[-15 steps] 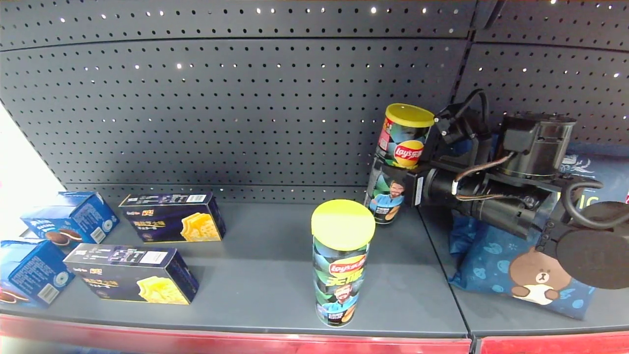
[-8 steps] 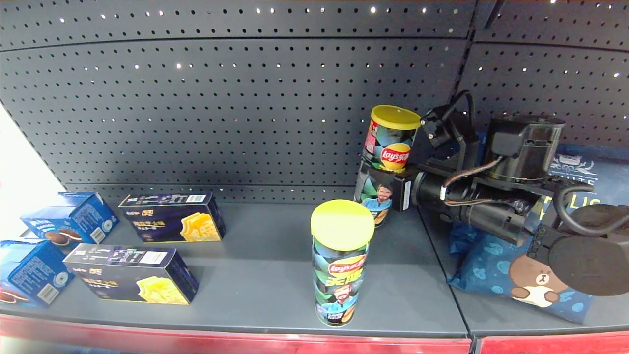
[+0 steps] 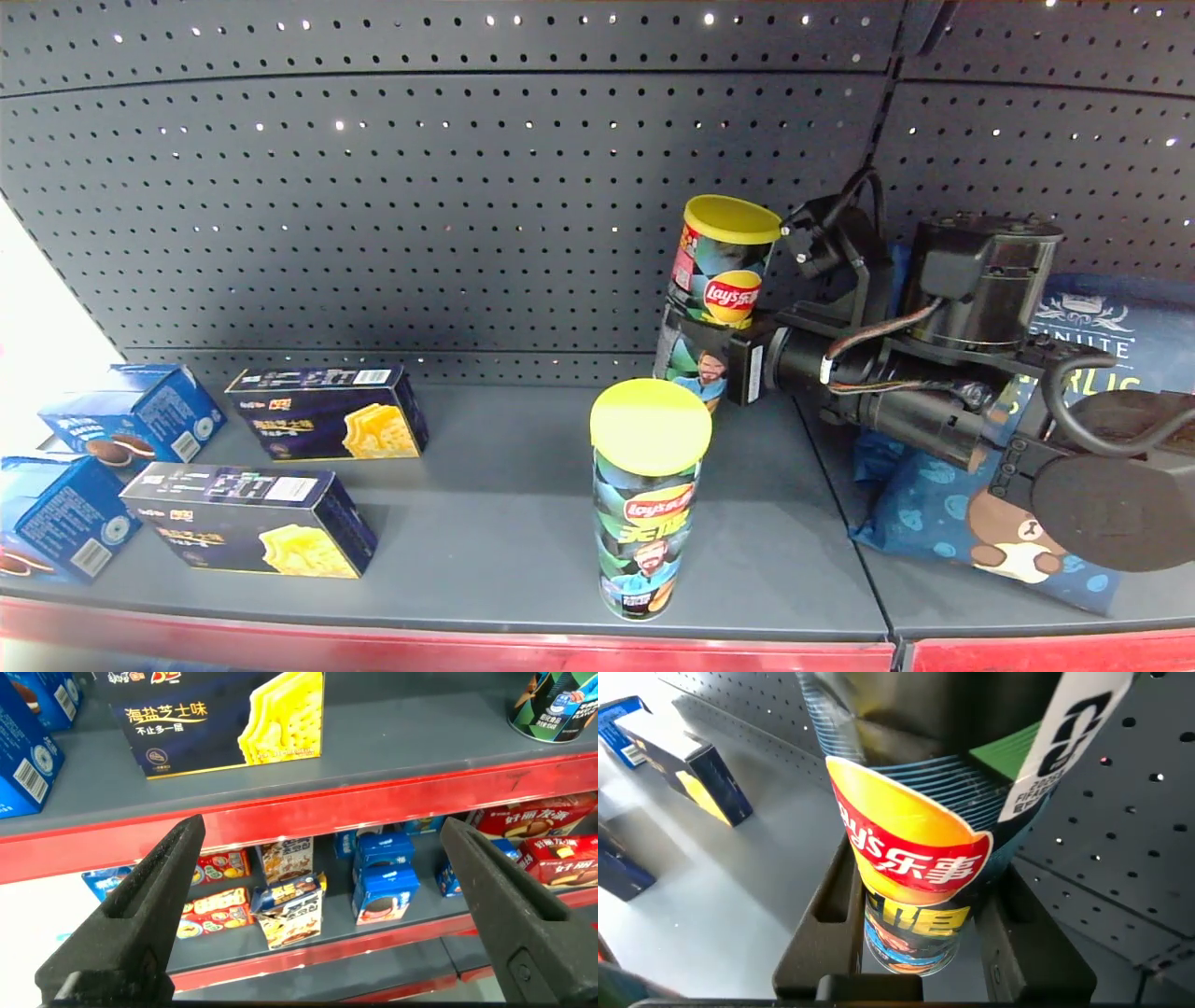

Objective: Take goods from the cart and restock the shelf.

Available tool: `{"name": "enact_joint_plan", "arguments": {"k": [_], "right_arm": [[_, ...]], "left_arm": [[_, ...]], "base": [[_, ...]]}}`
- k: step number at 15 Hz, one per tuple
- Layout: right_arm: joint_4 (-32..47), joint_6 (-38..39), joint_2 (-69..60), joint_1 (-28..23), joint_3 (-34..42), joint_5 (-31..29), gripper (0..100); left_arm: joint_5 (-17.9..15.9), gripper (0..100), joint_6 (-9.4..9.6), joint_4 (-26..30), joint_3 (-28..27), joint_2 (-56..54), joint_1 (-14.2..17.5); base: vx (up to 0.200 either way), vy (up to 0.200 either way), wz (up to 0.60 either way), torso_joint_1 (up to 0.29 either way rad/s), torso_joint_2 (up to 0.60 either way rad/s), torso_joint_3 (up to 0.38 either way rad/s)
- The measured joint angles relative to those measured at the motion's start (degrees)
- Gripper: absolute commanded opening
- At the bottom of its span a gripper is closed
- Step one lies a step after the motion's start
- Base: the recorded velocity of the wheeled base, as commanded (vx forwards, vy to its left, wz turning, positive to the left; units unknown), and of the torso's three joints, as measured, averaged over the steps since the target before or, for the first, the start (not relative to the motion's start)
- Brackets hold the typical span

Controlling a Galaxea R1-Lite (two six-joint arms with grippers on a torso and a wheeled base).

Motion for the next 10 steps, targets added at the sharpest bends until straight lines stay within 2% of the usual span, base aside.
{"name": "enact_joint_plan", "arguments": {"k": [10], "right_arm": [[0.57, -0.06, 7.06, -0.09, -7.11, 0.05, 0]], "left_arm": [[0.0, 100, 0.0, 0.0, 0.0, 0.0, 0.01]], "base": [[0.0, 0.0, 0.0, 0.0, 0.0, 0.0]]}}
